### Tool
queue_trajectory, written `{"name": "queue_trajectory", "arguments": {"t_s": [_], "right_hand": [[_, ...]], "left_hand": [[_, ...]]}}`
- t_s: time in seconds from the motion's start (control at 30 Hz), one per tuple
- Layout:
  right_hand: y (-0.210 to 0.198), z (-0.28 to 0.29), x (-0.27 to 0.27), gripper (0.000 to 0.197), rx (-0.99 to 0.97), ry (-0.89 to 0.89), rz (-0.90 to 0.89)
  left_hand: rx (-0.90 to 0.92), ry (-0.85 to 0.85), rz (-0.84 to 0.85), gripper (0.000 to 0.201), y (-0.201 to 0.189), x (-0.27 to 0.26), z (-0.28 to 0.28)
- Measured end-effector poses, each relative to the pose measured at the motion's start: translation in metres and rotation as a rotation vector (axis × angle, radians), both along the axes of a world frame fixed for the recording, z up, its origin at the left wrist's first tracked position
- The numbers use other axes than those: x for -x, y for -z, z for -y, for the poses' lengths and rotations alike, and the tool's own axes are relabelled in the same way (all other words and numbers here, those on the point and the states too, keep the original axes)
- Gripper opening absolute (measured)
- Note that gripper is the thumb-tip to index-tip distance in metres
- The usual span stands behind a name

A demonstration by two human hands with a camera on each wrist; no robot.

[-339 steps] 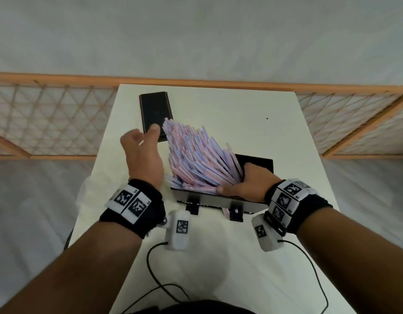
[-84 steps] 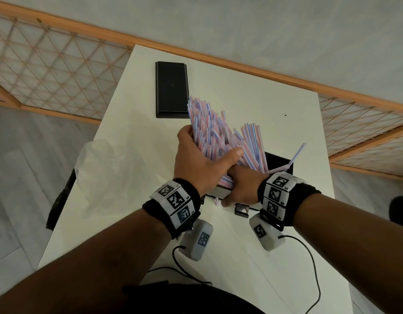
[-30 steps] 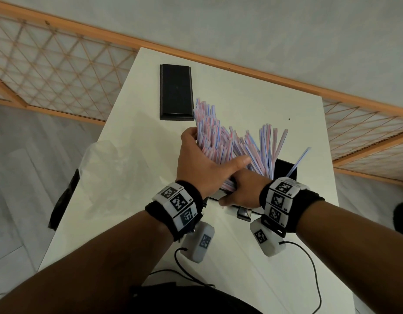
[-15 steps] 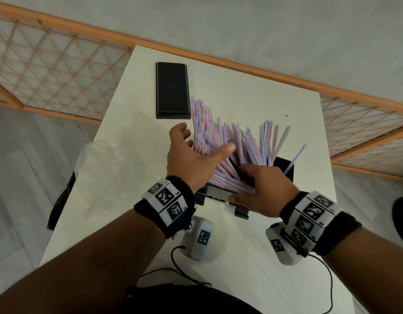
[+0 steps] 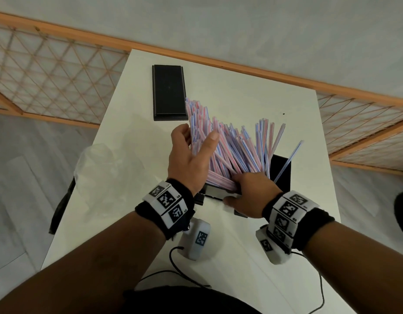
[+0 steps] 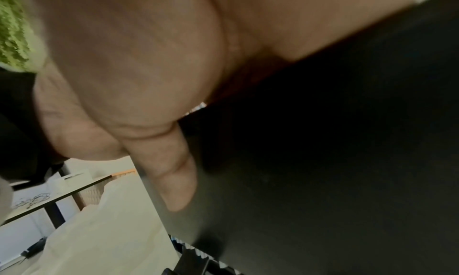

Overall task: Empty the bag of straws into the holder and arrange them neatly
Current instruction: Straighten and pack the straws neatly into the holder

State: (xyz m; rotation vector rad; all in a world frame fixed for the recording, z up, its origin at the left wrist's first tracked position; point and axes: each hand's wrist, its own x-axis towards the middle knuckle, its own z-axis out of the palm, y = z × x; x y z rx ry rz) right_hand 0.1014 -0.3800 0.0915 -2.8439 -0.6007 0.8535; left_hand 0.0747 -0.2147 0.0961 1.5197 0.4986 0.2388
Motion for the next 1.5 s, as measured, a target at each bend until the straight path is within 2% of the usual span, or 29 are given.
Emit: {"name": "queue_trajectory", "arguments": {"t_s": [0.13, 0.27, 0.4, 0.5, 0.6, 0.67, 0.73, 0.87, 0.93, 1.1, 1.23, 1.37, 1.5], "right_hand": [[0.002, -0.012, -0.003, 0.038, 0.056, 0.010, -0.029], [-0.002, -0.017, -0.011, 0.035, -0.035, 0.042, -0.146], [-0.004, -0.019, -0.018, 0.061, -0.042, 0.030, -0.235], [-0.006, -0.022, -0.020, 0.061, -0.003, 0.048, -0.247], [-0.013, -0.022, -0.017, 0.063, 0.003, 0.094, -0.153], [-0.013, -0.019, -0.014, 0.061, -0.079, 0.103, -0.101], [-0.012, -0.016, -0.009, 0.067, -0.116, 0.107, -0.091], [-0.018, 0.000, -0.003, 0.057, -0.126, 0.006, 0.102], [-0.023, 0.012, 0.002, 0.052, -0.173, 0.017, 0.182], [-0.018, 0.019, 0.005, 0.040, -0.228, 0.009, -0.007], [-0.009, 0.010, 0.000, 0.033, -0.060, -0.042, -0.015], [-0.007, 0.000, -0.006, 0.037, -0.065, -0.010, -0.105], [-0.013, -0.014, -0.019, 0.043, 0.012, 0.014, -0.225]], "left_hand": [[-0.001, 0.005, 0.004, 0.088, 0.001, 0.000, 0.000], [-0.017, 0.031, 0.001, 0.093, 0.000, 0.001, 0.000], [-0.098, 0.051, -0.062, 0.091, -0.002, 0.001, 0.003], [-0.134, 0.031, -0.081, 0.088, -0.002, -0.001, 0.004], [-0.146, 0.008, -0.090, 0.092, -0.001, -0.003, 0.001], [-0.190, 0.014, -0.114, 0.098, 0.001, -0.004, -0.001], [-0.229, 0.040, -0.152, 0.101, 0.005, -0.003, -0.001], [-0.214, 0.061, -0.184, 0.106, 0.007, -0.003, -0.002], [-0.198, 0.067, -0.199, 0.107, 0.008, -0.004, -0.003], [-0.124, 0.082, -0.192, 0.106, 0.008, -0.005, 0.000], [-0.106, 0.047, -0.170, 0.106, 0.007, -0.005, 0.001], [-0.132, 0.021, -0.157, 0.106, 0.008, -0.003, 0.002], [-0.139, 0.018, -0.143, 0.110, 0.009, -0.004, 0.004]]}}
